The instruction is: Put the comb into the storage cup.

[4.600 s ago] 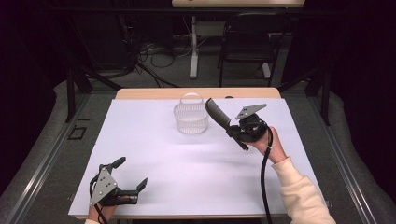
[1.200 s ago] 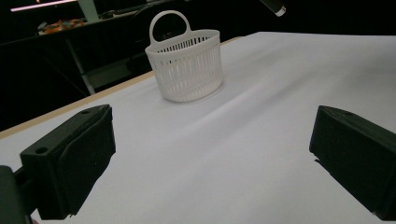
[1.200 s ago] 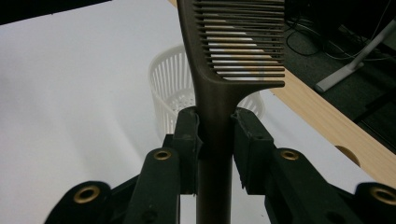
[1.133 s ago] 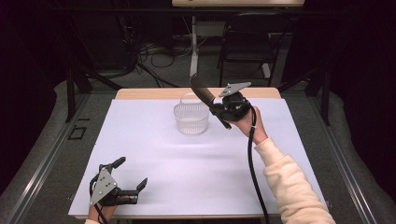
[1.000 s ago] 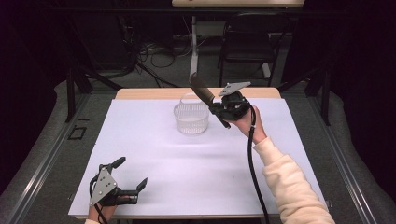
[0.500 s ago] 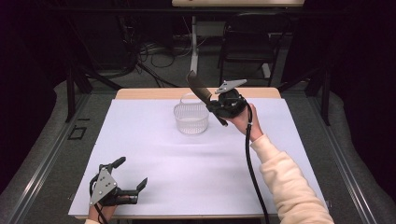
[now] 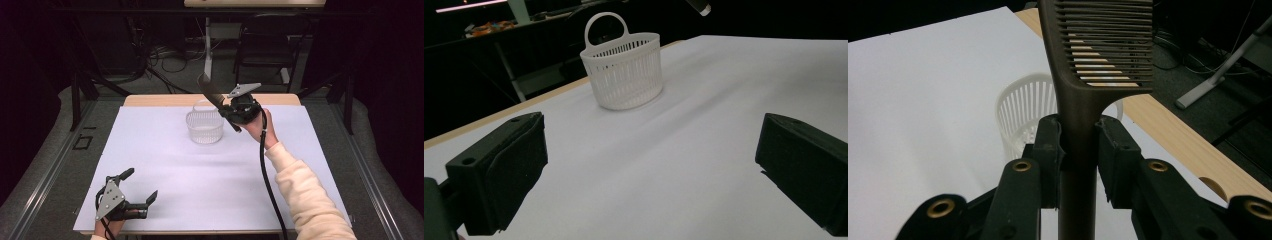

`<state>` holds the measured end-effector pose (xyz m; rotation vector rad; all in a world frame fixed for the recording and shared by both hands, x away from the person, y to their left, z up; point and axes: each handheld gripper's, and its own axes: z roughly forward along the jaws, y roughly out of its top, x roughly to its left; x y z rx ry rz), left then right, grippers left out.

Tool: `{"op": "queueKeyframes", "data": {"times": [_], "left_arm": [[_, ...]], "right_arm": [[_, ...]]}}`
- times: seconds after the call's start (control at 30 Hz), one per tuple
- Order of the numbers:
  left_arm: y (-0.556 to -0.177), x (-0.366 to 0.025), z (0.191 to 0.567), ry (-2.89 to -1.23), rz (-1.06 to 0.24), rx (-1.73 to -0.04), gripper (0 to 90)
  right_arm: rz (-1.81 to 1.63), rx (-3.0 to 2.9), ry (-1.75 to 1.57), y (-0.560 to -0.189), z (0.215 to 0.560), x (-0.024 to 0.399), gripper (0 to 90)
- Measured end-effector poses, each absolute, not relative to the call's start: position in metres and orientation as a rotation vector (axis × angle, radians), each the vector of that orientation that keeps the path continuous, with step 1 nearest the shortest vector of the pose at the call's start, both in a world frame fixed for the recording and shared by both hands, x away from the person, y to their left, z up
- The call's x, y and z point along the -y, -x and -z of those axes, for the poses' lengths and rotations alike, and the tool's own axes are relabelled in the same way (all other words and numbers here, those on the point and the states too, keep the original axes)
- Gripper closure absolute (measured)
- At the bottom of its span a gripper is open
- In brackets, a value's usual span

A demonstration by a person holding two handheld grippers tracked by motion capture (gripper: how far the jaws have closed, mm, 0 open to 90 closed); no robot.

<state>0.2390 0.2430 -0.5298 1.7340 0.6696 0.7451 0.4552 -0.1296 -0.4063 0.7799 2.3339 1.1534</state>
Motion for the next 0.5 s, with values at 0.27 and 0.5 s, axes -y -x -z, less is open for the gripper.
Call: {"op": "queueKeyframes", "data": {"times": [0.27,0.5], "left_arm": [[-0.2392,-0.243,0.5299,-1.733,-0.744,-0.67,0.3],[-0.2392,-0.2431,0.53,-1.734,-0.742,-0.672,0.4]], "right_arm": [[-1.168,-2.312,-0.776,-0.4579,0.4028,0.1277,72.3],[-1.168,-2.298,-0.777,-0.4613,0.4015,0.1268,72.3]]}}
